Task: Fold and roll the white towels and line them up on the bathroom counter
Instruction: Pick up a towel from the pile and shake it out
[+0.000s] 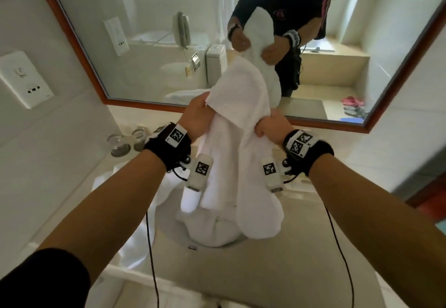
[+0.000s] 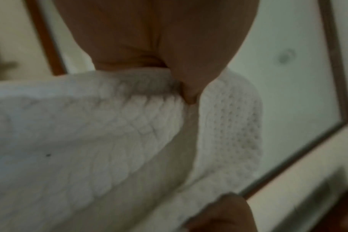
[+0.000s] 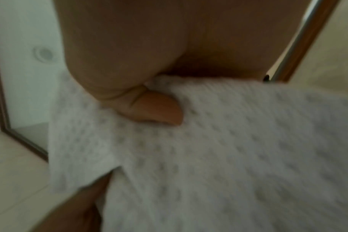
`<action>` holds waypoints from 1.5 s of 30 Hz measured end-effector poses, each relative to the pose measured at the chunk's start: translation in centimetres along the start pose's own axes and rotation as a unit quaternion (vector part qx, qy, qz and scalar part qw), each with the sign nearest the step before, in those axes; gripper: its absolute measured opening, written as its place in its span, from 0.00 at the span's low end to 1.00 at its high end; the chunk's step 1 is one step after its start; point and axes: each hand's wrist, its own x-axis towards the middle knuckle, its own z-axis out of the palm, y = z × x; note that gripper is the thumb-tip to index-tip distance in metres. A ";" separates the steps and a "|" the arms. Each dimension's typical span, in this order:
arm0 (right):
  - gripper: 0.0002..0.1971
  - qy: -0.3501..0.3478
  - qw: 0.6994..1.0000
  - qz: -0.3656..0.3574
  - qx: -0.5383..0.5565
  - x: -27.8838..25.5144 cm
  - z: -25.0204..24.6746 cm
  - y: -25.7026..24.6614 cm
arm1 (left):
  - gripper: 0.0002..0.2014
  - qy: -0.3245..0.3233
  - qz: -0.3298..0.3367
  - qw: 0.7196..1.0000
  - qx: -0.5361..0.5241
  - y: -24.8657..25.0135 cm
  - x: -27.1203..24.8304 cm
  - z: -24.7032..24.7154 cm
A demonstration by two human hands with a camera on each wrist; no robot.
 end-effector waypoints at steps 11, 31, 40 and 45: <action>0.62 -0.016 0.997 -0.072 0.019 -2.7 -3.7 0.7 | 0.24 0.012 0.000 0.997 0.078 4.7 0.6 6.6; 0.17 0.179 0.975 -0.011 -0.128 -4.1 -6.4 6.6 | 0.29 0.115 0.072 0.991 0.013 11.6 -0.3 8.2; 0.17 0.273 0.956 -0.098 -0.034 -5.9 -11.2 2.5 | 0.21 0.101 0.077 0.991 -0.038 19.5 -0.5 9.6; 0.14 0.350 0.914 -0.201 0.039 -7.9 -15.8 -4.0 | 0.21 0.057 0.101 0.978 -0.173 25.1 -1.6 9.9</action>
